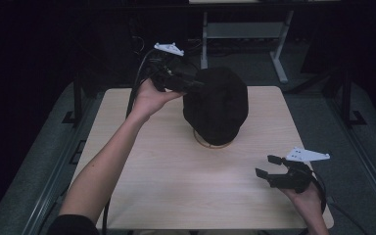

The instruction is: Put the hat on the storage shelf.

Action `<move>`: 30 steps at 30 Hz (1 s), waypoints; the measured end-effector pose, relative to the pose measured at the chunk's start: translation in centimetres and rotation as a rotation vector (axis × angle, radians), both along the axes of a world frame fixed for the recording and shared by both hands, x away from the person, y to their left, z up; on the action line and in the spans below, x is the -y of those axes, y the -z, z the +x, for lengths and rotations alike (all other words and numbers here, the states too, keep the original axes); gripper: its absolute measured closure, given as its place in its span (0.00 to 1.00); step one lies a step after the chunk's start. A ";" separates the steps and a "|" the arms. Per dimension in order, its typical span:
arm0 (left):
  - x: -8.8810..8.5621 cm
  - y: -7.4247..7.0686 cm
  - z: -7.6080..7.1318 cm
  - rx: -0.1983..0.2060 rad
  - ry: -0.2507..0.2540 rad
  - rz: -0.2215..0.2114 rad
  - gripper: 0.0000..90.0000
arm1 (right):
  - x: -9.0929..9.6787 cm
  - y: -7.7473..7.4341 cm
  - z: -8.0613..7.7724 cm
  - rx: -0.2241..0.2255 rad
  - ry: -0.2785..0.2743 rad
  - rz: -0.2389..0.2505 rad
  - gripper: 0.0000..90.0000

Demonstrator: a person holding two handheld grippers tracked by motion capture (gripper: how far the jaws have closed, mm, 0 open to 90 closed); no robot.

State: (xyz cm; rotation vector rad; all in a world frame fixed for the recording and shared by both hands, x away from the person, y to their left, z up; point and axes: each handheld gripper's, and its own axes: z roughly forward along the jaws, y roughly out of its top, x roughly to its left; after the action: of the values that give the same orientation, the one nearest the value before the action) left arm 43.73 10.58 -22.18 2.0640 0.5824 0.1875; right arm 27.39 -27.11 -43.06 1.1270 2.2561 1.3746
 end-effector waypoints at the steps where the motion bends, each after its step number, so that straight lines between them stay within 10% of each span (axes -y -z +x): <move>1: -0.1 0.1 -0.1 0.000 0.001 -0.003 0.51 | 0.0 0.0 0.0 0.000 0.003 -0.001 0.27; 30: -5.0 3.3 -4.7 0.021 -0.038 -0.070 0.49 | -0.5 -0.6 0.1 0.016 0.011 -0.023 0.27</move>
State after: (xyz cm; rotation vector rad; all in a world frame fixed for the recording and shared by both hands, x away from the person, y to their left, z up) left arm 39.05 15.58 -25.53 1.9824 0.6072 0.2081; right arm 27.53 -26.58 -42.42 1.1147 2.2456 1.3457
